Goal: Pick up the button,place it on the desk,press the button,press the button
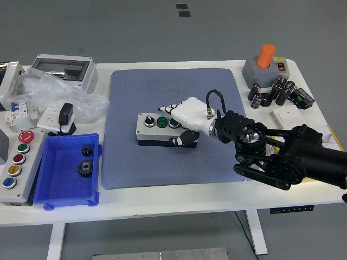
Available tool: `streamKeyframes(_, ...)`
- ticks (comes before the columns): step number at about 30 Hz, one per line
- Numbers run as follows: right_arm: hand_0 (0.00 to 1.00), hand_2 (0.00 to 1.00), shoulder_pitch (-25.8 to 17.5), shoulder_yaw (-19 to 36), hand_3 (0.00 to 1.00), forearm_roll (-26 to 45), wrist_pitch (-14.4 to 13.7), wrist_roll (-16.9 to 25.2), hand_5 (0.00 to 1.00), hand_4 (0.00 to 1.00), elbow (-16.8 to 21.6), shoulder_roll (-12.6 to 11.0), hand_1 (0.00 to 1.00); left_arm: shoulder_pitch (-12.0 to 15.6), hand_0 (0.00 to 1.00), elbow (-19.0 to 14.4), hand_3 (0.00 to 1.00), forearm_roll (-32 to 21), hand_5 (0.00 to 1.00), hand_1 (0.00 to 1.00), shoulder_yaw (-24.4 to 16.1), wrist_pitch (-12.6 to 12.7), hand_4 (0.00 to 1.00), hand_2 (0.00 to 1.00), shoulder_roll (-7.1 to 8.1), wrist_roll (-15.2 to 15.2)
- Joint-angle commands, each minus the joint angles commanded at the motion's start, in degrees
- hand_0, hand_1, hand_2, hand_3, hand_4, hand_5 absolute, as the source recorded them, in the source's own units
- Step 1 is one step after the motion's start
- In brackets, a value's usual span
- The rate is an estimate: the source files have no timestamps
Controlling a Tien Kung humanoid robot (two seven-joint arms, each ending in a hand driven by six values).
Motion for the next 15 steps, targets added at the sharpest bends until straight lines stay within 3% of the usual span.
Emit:
streamKeyframes(4, 0.272, 0.911, 0.09, -0.32, 0.998, 0.12, 0.35, -0.83, 0.194, 0.9, -0.24, 0.18, 0.552, -0.06, 0.593, 0.0, 0.621, 0.0, 0.356, 0.655, 0.05, -0.09, 0.738, 0.601, 0.01, -0.04)
streamKeyframes(5, 0.272, 0.978, 0.08, -0.37, 0.998, 0.08, 0.51, -1.08, 0.276, 0.974, -0.39, 0.19, 0.56, -0.06, 0.593, 0.0, 0.621, 0.01, 0.352, 0.654, 0.06, -0.1, 0.734, 0.601, 0.02, -0.05)
streamKeyframes(11, 0.272, 0.978, 0.06, -0.91, 0.998, 0.08, -0.03, -2.23, 0.276, 0.974, -0.72, 0.04, 0.56, 0.04, 0.593, -0.01, 0.621, -0.02, 0.352, 0.654, 0.24, -0.09, 0.734, 0.601, 0.0, -0.04)
streamKeyframes(12, 0.273, 0.998, 0.07, -0.99, 0.998, 0.09, -0.17, -2.35, 0.368, 0.998, -0.73, 0.02, 0.554, 0.05, 0.593, -0.01, 0.622, -0.02, 0.354, 0.654, 0.27, -0.09, 0.734, 0.601, 0.0, -0.04)
streamKeyframes(15, 0.273, 0.998, 0.07, -1.11, 0.998, 0.06, -0.43, -2.58, 0.368, 0.998, -0.72, 0.0, 0.554, 0.05, 0.593, -0.02, 0.622, 0.03, 0.354, 0.654, 0.27, -0.1, 0.734, 0.601, 0.03, -0.07)
